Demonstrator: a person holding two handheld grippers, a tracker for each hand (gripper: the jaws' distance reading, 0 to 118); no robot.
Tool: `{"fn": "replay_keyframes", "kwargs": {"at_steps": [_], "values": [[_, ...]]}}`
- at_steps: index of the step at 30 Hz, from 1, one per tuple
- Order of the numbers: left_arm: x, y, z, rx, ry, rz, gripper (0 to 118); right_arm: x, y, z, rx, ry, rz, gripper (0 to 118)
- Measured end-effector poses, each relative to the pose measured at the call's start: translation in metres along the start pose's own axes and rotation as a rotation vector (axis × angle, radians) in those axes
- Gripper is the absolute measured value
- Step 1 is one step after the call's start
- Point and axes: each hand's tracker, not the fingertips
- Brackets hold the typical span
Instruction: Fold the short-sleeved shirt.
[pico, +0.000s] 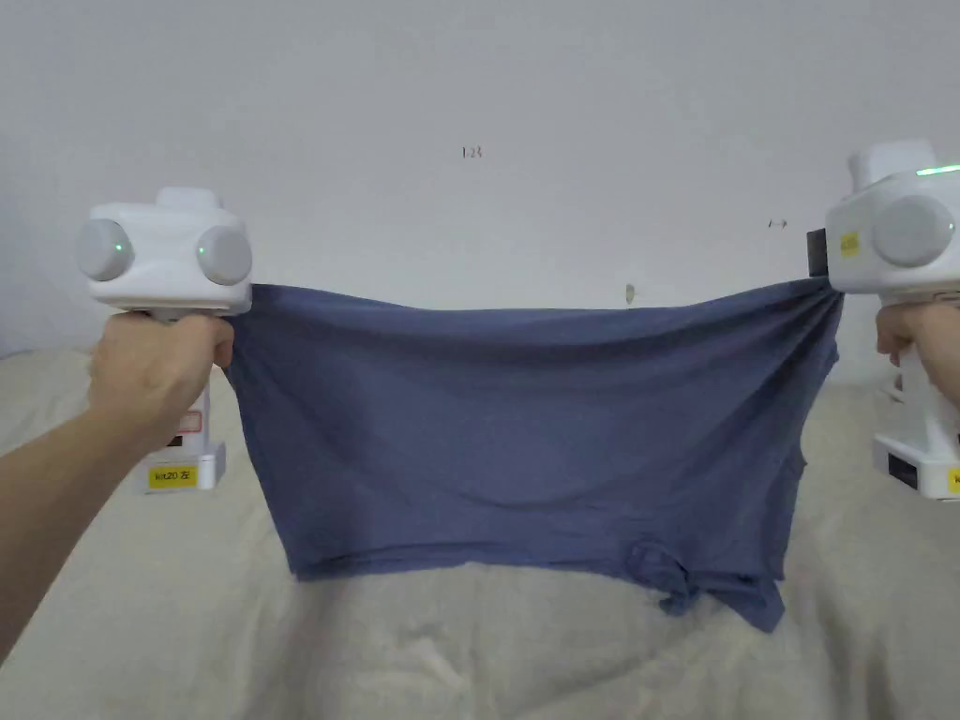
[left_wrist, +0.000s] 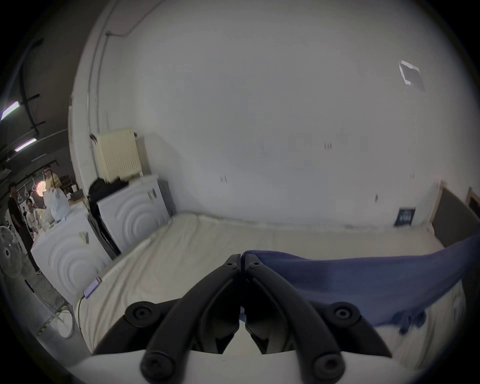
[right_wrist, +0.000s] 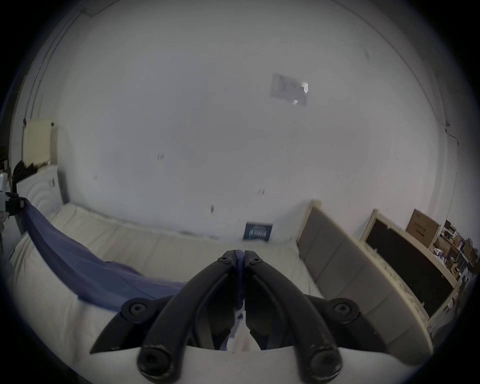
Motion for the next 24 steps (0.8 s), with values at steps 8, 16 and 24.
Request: {"fn": "replay_keyframes", "kwargs": {"at_steps": [8,16,24], "values": [[-0.019,-0.159,0.024,-0.214,-0.077,-0.047,0,-0.007,-0.168,0.041,-0.203,0.082,-0.050,4],[-0.075,-0.298,0.088,-0.475,-0.162,-0.068,0,0.006,-0.313,0.122,-0.418,0.106,-0.146,4],[-0.131,-0.380,0.139,-0.557,-0.190,-0.072,0,0.028,-0.416,0.190,-0.572,0.145,-0.140,4]]}}
